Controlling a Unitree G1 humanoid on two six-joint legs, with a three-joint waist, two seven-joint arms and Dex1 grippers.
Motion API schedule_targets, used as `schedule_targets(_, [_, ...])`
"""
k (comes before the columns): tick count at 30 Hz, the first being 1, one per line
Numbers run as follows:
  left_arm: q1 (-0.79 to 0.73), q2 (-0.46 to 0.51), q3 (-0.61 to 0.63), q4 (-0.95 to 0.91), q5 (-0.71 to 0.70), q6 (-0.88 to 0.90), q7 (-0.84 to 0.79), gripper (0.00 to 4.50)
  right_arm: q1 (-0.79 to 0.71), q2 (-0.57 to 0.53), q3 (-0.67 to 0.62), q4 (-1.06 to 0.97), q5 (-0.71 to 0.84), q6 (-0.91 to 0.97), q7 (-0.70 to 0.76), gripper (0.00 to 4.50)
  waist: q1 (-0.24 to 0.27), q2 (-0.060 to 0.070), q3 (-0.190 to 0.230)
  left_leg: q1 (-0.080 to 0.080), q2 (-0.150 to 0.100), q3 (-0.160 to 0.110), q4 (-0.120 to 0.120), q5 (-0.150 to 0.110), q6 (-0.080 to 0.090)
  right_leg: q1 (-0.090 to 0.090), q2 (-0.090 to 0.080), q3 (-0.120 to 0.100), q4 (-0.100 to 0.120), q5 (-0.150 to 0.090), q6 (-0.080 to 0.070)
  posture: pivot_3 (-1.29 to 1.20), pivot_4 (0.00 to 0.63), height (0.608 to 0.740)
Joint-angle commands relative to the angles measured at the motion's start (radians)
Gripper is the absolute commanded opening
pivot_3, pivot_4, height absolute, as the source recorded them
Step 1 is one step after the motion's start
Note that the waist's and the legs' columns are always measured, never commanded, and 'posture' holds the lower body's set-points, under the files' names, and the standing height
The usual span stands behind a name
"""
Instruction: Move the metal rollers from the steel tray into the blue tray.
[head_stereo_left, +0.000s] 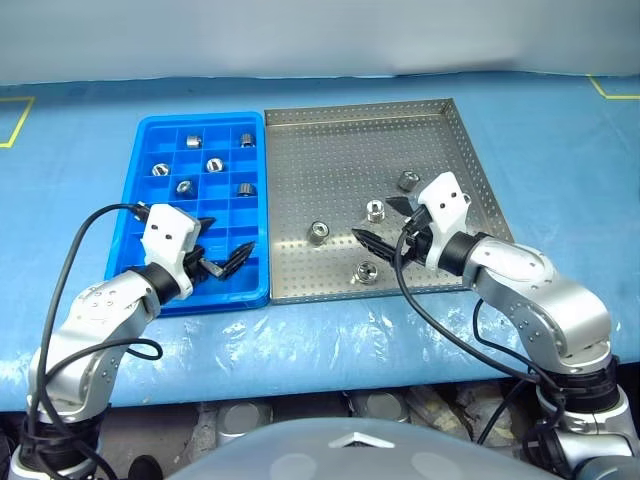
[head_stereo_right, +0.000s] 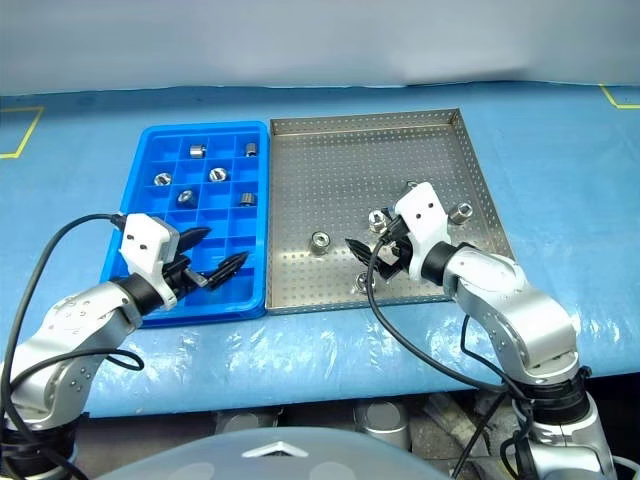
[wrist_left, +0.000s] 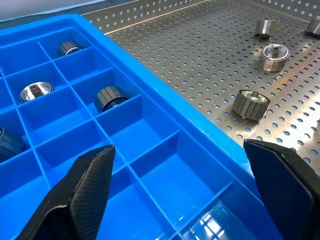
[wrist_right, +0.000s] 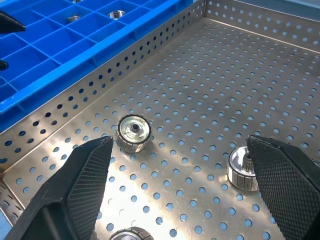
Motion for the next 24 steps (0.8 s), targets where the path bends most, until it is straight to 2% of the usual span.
schedule_targets(1, [-0.009, 0.001, 0.010, -0.033, 0.008, -0.013, 0.008, 4.49, 0.000, 0.006, -0.008, -0.033, -0.002, -0.023, 0.007, 4.50, 0.000, 0.000, 0.000, 0.000, 0.000, 0.000, 0.000, 0.000, 0.000, 0.000, 0.000, 0.000, 0.000, 0.000, 0.000, -0.07, 0.150, 0.740])
schedule_targets(6, [-0.105, 0.019, -0.006, 0.000, 0.003, -0.008, -0.010, 4.49, 0.002, 0.016, -0.012, -0.035, -0.017, -0.026, -0.009, 4.50, 0.003, 0.000, 0.000, 0.000, 0.000, 0.000, 0.000, 0.000, 0.000, 0.000, 0.000, 0.000, 0.000, 0.000, 0.000, -0.08, 0.150, 0.740])
schedule_targets(9, [-0.213, 0.046, -0.060, 0.044, -0.002, -0.002, -0.074, 4.49, 0.000, 0.024, -0.013, -0.033, -0.028, -0.027, -0.014, 4.50, 0.005, 0.000, 0.000, 0.000, 0.000, 0.000, 0.001, 0.000, 0.000, 0.000, 0.000, 0.000, 0.000, 0.000, 0.000, -0.08, 0.150, 0.740])
schedule_targets(12, [-0.373, 0.081, -0.169, 0.139, 0.025, 0.008, -0.161, 4.49, -0.001, 0.033, -0.011, -0.031, -0.039, -0.029, -0.020, 4.50, 0.004, 0.000, 0.000, 0.000, -0.001, 0.000, 0.001, 0.000, 0.000, 0.001, 0.000, 0.000, 0.000, 0.000, 0.000, -0.08, 0.150, 0.740])
schedule_targets(16, [-0.561, 0.078, -0.336, 0.293, 0.071, -0.015, -0.293, 4.49, 0.006, 0.049, -0.011, -0.034, -0.049, -0.036, -0.027, 4.50, -0.004, 0.000, 0.000, -0.001, -0.001, 0.000, 0.000, 0.000, 0.000, 0.000, 0.000, -0.001, -0.001, 0.000, 0.000, -0.10, 0.150, 0.740])
schedule_targets(24, [-0.802, -0.010, -0.581, 0.614, 0.237, -0.102, -0.463, 4.49, 0.056, 0.105, -0.043, -0.069, -0.052, -0.052, -0.079, 4.50, -0.022, 0.000, 0.000, -0.002, 0.000, 0.000, 0.001, -0.001, 0.001, -0.001, 0.001, -0.001, 0.000, 0.000, 0.000, -0.16, 0.150, 0.740])
